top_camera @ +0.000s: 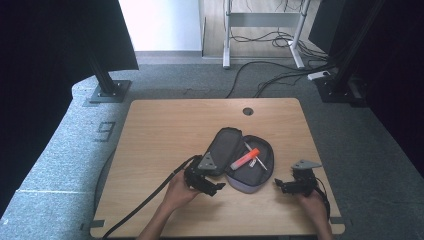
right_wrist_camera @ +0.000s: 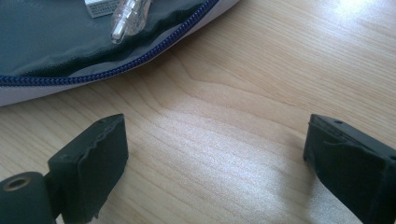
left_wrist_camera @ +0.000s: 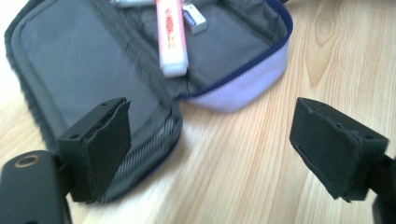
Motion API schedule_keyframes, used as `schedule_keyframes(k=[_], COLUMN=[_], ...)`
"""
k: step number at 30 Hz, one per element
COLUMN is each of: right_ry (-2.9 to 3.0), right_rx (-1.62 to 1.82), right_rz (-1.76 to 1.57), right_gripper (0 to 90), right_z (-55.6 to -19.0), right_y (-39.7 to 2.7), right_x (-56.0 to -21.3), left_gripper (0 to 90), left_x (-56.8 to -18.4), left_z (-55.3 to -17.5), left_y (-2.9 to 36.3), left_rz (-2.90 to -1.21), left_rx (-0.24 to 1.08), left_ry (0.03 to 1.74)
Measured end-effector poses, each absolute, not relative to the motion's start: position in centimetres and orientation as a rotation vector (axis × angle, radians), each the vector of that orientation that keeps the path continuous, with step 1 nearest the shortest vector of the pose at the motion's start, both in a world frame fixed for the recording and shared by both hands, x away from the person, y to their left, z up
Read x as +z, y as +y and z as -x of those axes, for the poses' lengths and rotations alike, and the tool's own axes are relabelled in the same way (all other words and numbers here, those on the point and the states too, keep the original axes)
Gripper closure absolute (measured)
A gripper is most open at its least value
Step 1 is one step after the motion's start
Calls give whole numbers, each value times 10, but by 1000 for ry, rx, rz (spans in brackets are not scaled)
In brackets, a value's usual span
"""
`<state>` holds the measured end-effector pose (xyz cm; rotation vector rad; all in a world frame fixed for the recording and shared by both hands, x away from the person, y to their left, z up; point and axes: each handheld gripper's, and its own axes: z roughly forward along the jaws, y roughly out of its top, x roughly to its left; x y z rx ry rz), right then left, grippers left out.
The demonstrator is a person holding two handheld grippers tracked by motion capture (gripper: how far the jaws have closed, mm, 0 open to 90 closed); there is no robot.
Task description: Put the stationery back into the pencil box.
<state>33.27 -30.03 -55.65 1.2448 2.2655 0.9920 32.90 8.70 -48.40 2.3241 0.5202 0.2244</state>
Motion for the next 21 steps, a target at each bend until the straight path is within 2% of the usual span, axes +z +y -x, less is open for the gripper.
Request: schedule_keyframes(k=[7,11,15,21], right_ry=[2265,2265,2265,2267], right_rx=[992,992,992,992], right_rz=[-1245,-1245,-1245,-1245], right_gripper=[61,61,61,61], right_z=[-333,-333,-333,-333], right_y=[-300,-300,-300,-300], right_x=[-556,-556,-556,-557], left_gripper=[48,0,0,0], left_x=[-502,-525,-544,-549], left_z=[-320,-315,-310,-312], left_y=[114,129,137,142], left_rz=[-2311,-2358,-2376,-2346], left_rx=[251,264,280,249], left_ry=[577,629,661,685])
